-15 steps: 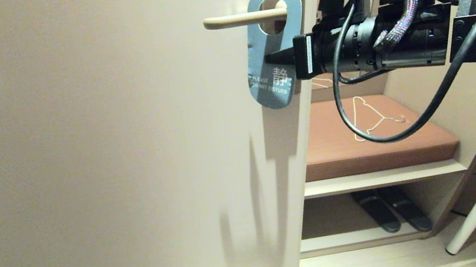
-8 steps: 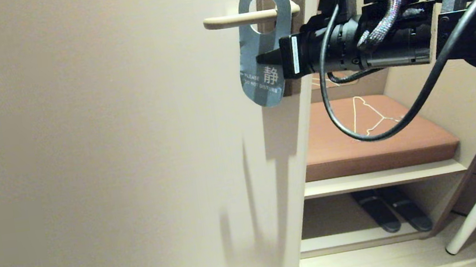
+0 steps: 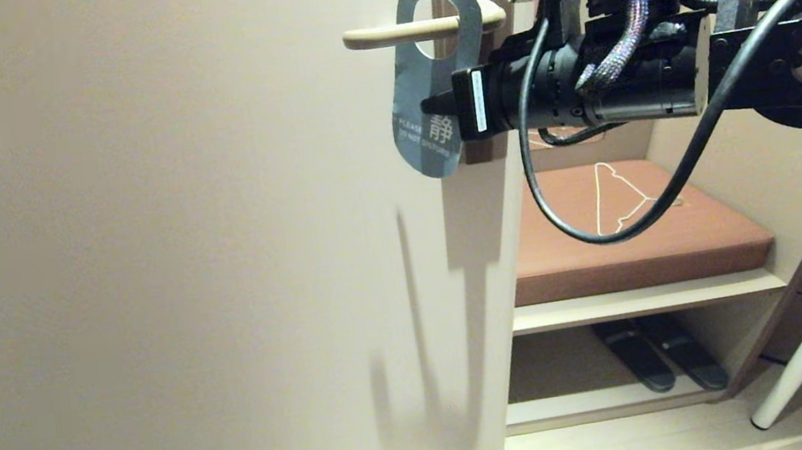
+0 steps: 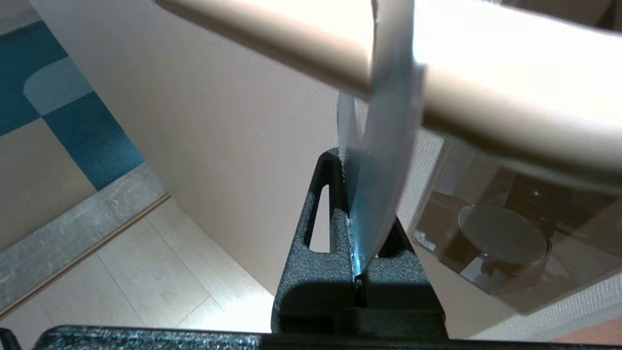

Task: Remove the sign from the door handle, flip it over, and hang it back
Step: Take down the sign

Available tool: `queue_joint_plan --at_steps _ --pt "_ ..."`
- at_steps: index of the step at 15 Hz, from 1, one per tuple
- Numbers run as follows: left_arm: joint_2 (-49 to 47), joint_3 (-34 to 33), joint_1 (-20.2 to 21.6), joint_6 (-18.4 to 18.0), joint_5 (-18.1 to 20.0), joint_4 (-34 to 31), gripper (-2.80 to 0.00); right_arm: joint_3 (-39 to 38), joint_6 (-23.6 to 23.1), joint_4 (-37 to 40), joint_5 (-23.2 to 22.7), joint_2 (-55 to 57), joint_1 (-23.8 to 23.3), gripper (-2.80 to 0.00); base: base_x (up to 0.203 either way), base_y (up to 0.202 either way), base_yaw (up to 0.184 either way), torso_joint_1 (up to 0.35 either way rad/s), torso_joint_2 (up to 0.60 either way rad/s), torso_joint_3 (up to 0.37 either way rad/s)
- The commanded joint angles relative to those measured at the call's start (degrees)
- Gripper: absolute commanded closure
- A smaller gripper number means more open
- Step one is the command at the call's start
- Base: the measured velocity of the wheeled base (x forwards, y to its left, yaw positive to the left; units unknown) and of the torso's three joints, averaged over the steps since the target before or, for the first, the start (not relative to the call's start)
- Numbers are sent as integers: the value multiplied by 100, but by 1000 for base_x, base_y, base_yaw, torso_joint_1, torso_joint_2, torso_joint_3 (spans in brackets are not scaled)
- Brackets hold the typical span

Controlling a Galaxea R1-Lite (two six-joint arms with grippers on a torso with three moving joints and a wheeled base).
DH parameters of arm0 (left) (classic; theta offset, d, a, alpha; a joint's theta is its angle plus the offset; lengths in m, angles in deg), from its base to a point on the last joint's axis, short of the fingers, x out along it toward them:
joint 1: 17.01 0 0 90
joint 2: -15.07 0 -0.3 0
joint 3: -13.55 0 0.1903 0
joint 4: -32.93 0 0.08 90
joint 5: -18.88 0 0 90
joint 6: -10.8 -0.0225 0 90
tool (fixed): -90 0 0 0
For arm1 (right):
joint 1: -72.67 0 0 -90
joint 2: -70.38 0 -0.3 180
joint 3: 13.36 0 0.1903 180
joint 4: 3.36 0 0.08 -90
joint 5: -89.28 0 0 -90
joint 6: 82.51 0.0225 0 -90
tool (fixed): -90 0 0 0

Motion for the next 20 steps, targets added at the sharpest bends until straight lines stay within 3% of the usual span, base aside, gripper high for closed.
queue_joint_plan --at_steps 1,20 --pt "-7 0 0 10 -2 2 0 61 4 16 -2 56 22 0 0 0 0 0 0 0" --pt "-7 0 0 3 -2 2 0 1061 48 563 660 596 444 0 0 0 0 0 0 0"
